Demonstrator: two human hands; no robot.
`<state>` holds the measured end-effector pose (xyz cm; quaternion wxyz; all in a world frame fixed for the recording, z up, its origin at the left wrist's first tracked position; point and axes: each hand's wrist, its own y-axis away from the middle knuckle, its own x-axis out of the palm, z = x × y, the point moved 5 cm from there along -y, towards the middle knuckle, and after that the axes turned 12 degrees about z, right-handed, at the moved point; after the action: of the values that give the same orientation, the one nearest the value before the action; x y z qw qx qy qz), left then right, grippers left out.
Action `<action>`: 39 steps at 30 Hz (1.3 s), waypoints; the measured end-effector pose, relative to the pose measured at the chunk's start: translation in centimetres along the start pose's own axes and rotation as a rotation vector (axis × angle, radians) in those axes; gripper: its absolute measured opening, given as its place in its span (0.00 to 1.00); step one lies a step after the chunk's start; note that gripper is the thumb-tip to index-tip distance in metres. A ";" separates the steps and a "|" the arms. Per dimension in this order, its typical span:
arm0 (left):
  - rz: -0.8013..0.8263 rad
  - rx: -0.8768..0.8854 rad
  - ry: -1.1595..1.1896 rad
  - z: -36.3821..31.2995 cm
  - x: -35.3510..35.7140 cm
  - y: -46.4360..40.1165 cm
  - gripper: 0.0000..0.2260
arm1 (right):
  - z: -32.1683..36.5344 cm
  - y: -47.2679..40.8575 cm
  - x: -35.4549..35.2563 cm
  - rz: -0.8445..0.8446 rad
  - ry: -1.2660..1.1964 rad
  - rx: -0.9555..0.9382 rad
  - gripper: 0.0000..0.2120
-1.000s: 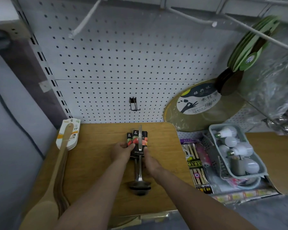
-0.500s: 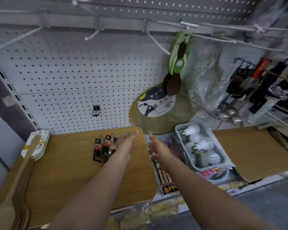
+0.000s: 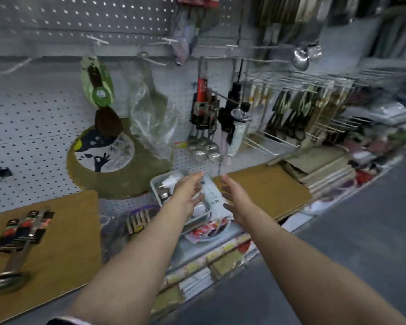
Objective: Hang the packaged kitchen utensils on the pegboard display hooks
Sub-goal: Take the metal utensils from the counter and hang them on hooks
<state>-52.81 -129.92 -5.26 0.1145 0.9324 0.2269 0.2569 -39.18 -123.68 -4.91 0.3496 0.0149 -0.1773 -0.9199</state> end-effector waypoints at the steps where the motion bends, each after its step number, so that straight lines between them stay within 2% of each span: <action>1: 0.019 -0.007 0.000 0.7 1.9 -0.4 0.12 | 0.3 0.5 -2.0 -0.020 -0.007 -0.012 0.25; 5: 0.067 -0.023 -0.028 2.6 9.8 -2.5 0.07 | 1.2 1.9 -10.5 -0.100 -0.045 -0.042 0.31; 8: 0.116 -0.031 -0.020 4.1 15.8 -4.5 0.07 | 1.8 2.5 -16.5 -0.166 -0.101 -0.063 0.31; 15: 0.212 -0.065 -0.011 7.9 29.4 -13.0 0.15 | 4.3 0.3 -30.7 -0.259 -0.142 -0.108 0.29; 20: 0.278 -0.088 0.023 9.9 40.7 -21.4 0.05 | 8.3 -2.9 -43.0 -0.324 -0.103 -0.108 0.24; 25: 0.313 -0.103 -0.035 11.2 50.7 -28.6 0.09 | 11.8 -5.3 -54.3 -0.374 -0.098 -0.101 0.29; 30: 0.338 -0.130 -0.080 13.0 58.5 -34.4 0.13 | 12.6 -8.0 -62.5 -0.402 -0.159 -0.071 0.28; 34: 0.337 -0.121 -0.089 15.1 63.3 -39.2 0.13 | 13.1 -11.0 -68.8 -0.387 -0.171 -0.067 0.29; 39: 0.257 -0.121 -0.107 17.8 69.4 -45.1 0.08 | 14.0 -14.6 -77.9 -0.397 -0.221 -0.043 0.18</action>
<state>-6.72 -58.92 -5.51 0.1487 0.9576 0.0832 0.2325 8.18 -58.64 -4.24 0.1406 -0.0589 -0.1887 -0.9701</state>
